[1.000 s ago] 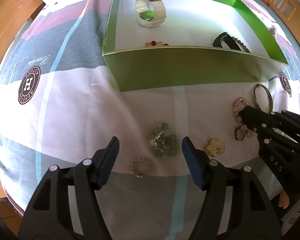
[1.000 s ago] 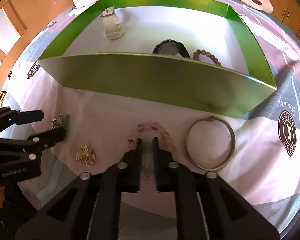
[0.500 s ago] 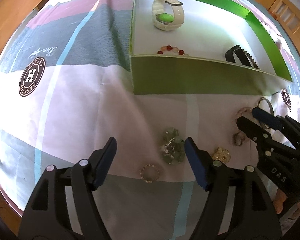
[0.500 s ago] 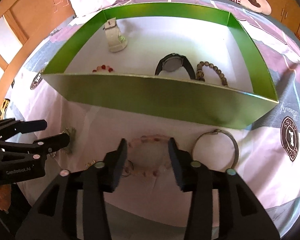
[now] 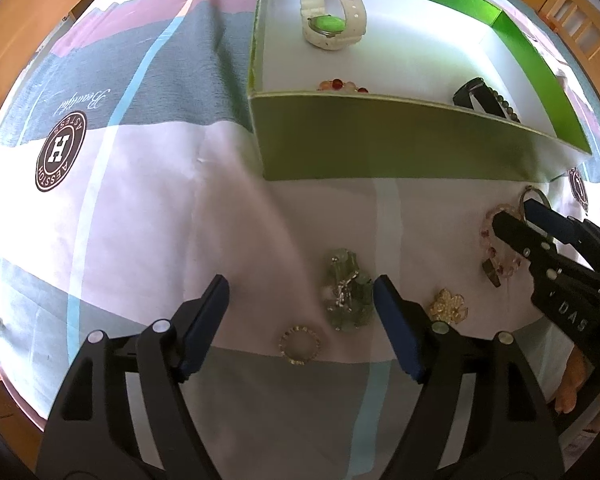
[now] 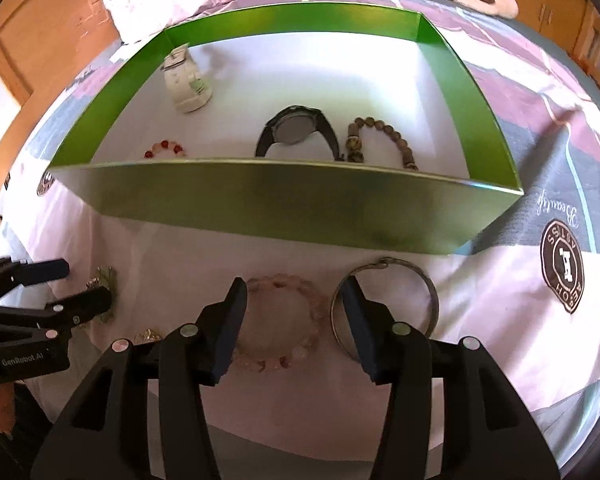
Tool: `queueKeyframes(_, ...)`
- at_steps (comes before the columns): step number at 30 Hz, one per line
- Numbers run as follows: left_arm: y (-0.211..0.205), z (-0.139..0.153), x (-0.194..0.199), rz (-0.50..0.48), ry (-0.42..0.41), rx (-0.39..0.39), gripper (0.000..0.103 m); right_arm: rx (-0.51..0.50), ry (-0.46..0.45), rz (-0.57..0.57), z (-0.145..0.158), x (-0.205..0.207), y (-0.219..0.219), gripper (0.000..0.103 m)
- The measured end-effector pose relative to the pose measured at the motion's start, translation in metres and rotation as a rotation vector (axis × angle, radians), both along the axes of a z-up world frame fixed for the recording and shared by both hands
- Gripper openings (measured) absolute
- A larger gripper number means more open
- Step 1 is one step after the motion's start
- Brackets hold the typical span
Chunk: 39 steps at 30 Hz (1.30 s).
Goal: Organize jewelry
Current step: 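Lower the right gripper onto the pink bead bracelet and close it, then grasp the green jade cluster with the left gripper while the right gripper lifts the pink bracelet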
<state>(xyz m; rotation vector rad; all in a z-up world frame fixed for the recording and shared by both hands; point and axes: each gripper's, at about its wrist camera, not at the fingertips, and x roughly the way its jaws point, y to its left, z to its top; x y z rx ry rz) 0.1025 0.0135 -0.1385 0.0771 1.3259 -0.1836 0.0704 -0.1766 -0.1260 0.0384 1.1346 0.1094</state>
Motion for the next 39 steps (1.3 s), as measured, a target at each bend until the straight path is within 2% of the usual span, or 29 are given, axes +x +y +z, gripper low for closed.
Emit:
queueKeyframes(6, -0.01, -0.004, -0.006, -0.009, 0.001, 0.014, 0.076, -0.032, -0.06, 0.057, 0.007, -0.006, 0.011, 0.051)
queueKeyframes(10, -0.016, -0.006, -0.01, -0.017, 0.001, 0.021, 0.076, -0.005, -0.027, 0.084, 0.002, -0.006, 0.015, 0.051)
queueKeyframes(14, -0.022, -0.009, -0.013, -0.026, 0.0, 0.029, 0.077, -0.023, 0.009, 0.096, -0.007, -0.007, 0.018, 0.051)
queueKeyframes(22, -0.03, -0.012, -0.018, -0.039, -0.004, 0.04, 0.078, -0.056, 0.002, 0.108, -0.009, -0.012, 0.021, 0.051)
queueKeyframes(25, -0.032, -0.012, -0.02, -0.043, -0.007, 0.046, 0.078, -0.067, -0.005, 0.11, -0.008, -0.013, 0.024, 0.043)
queueKeyframes(30, -0.038, -0.009, -0.023, -0.063, -0.035, 0.074, 0.076, -0.057, -0.008, 0.127, -0.008, -0.01, 0.024, 0.026)
queueKeyframes(32, -0.04, -0.008, -0.025, -0.07, -0.052, 0.083, 0.065, -0.055, -0.009, 0.135, -0.007, -0.01, 0.026, 0.018)
queueKeyframes(33, -0.042, -0.007, -0.026, -0.076, -0.058, 0.082, 0.055, -0.057, -0.01, 0.136, -0.007, -0.01, 0.028, 0.017)
queueKeyframes(34, -0.043, -0.006, -0.026, -0.079, -0.064, 0.078, 0.04, -0.059, -0.013, 0.135, -0.006, -0.01, 0.028, 0.016)
queueKeyframes(36, -0.045, -0.003, -0.027, -0.084, -0.071, 0.07, 0.023, -0.048, -0.014, 0.13, -0.005, -0.009, 0.028, 0.009)
queueKeyframes(39, -0.046, 0.004, -0.027, -0.077, -0.089, 0.062, 0.022, -0.032, -0.035, 0.117, 0.004, -0.009, 0.026, 0.007)
